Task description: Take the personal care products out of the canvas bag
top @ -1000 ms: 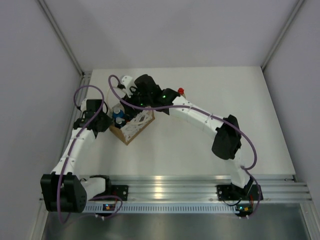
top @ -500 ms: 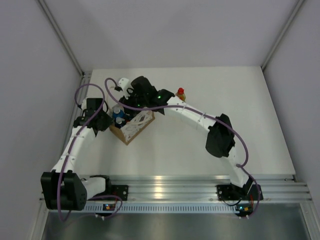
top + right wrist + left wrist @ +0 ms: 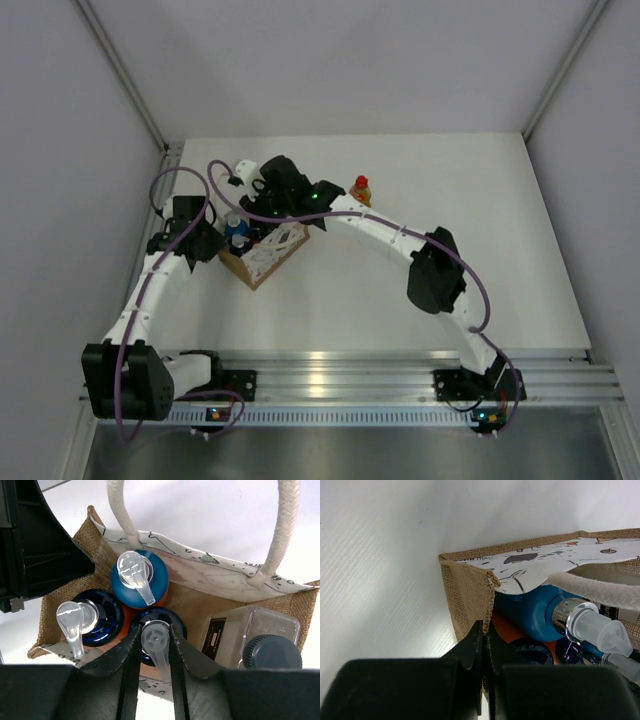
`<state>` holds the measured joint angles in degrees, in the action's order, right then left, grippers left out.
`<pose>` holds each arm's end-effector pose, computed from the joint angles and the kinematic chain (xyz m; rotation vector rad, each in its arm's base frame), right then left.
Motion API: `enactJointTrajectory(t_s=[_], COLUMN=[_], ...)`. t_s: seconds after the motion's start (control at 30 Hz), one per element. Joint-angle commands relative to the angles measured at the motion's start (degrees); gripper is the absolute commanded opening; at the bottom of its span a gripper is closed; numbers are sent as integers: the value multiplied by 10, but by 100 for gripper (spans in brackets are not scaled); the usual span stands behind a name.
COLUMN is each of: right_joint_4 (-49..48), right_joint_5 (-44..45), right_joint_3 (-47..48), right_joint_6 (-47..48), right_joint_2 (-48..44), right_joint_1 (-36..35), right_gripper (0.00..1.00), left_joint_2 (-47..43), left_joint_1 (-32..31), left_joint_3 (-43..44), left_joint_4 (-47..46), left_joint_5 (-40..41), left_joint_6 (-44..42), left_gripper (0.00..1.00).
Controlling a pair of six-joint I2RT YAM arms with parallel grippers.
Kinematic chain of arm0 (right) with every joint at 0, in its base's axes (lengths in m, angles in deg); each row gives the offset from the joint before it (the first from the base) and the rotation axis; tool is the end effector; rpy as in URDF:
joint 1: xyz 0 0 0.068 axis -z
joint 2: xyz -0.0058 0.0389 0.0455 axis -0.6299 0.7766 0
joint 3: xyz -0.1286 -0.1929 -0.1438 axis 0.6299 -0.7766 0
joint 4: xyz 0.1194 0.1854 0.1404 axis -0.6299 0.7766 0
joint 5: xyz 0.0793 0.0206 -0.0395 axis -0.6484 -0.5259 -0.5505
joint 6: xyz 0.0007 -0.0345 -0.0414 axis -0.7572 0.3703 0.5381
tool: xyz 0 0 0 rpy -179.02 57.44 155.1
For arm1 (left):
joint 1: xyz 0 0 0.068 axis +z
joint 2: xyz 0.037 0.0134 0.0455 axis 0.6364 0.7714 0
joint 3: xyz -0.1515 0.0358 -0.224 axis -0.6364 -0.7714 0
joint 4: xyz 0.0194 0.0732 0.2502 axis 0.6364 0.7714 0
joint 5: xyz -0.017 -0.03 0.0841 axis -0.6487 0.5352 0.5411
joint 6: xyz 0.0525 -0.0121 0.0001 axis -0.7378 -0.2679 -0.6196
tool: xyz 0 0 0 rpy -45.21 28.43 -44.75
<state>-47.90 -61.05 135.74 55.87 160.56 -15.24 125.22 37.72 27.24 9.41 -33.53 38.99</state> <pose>0.2986 0.4268 0.3021 -1.2365 1.8481 0.6750 0.2397 -0.0020 0.2696 -0.9668 2.2395 -0.1765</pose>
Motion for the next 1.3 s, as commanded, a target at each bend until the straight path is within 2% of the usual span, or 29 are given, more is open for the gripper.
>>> enactJointTrajectory(t_s=[0.0, 0.07, 0.13, 0.53, 1.27], right_joint_4=[1, 2, 2, 1, 13], right_joint_5=[-4, -5, -4, 16, 47], right_joint_3=[24, 25, 24, 50, 69], right_joint_6=[11, 11, 13, -6, -36], right_joint_2=[-3, -5, -7, -27, -137], right_joint_1=[2, 2, 2, 3, 9], right_gripper=[9, 8, 0, 0, 0], left_joint_2=[5, 6, 5, 6, 10], left_joint_1=[3, 3, 3, 3, 3], left_joint_3=[16, 15, 16, 15, 13], left_joint_4=[21, 21, 22, 22, 21], left_joint_5=[-7, -6, -5, 1, 7], left_joint_6=[-8, -8, -8, -2, 0], left_gripper=[0, 0, 0, 0, 0])
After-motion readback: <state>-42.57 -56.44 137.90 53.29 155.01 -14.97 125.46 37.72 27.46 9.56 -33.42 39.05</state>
